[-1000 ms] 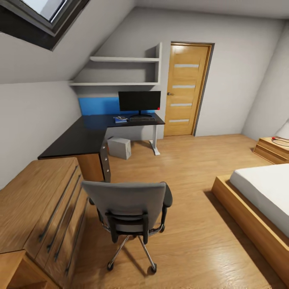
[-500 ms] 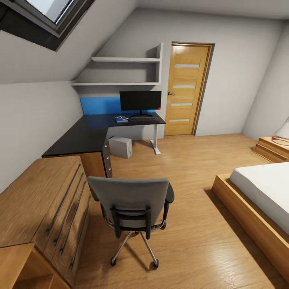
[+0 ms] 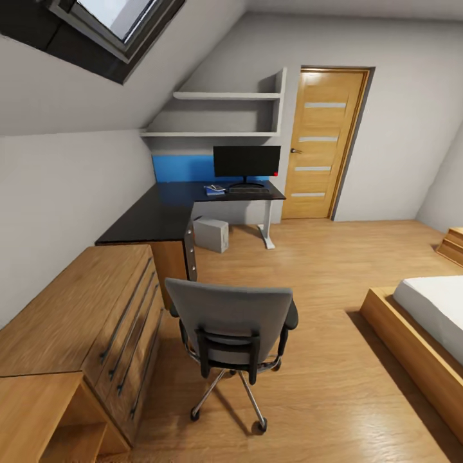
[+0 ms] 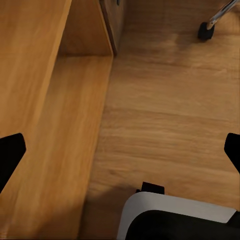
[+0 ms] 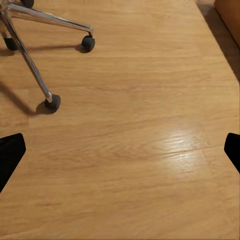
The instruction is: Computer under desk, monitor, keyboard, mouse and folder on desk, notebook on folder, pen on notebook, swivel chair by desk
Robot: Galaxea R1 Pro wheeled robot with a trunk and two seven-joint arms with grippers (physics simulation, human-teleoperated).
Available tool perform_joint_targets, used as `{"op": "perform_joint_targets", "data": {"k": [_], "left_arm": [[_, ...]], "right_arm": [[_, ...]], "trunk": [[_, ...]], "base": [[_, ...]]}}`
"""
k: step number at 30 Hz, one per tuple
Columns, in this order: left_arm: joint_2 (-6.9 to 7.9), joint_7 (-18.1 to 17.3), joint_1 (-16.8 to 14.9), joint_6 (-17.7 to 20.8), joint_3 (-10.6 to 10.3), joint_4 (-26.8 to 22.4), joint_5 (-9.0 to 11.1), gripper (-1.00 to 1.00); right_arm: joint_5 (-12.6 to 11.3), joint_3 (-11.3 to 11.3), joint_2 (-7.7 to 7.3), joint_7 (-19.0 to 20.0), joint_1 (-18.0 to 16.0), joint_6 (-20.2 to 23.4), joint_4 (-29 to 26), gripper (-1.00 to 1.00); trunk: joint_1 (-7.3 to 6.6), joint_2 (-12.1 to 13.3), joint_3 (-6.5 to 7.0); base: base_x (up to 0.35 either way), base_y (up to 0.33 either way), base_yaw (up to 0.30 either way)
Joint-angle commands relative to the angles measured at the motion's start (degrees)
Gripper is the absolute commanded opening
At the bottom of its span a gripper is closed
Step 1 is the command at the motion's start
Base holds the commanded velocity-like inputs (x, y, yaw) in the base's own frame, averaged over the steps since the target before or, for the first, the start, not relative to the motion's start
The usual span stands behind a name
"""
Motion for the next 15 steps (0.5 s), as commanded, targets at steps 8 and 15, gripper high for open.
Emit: {"op": "perform_joint_targets", "data": {"k": [8,15], "left_arm": [[0.05,0.3,0.0,0.0,-0.5,-0.2,0.3,1.0],[0.05,0.3,0.0,-0.1,-0.5,-0.2,0.3,1.0]], "right_arm": [[-0.2,0.5,0.01,-0.3,0.0,-0.1,0.1,1.0],[-0.3,0.5,-0.03,-0.3,0.0,-0.1,0.1,1.0]], "trunk": [[0.0,0.0,-0.05],[0.0,0.0,-0.05]], "base": [[-0.001,0.0,0.268],[-0.096,0.034,0.143]]}}
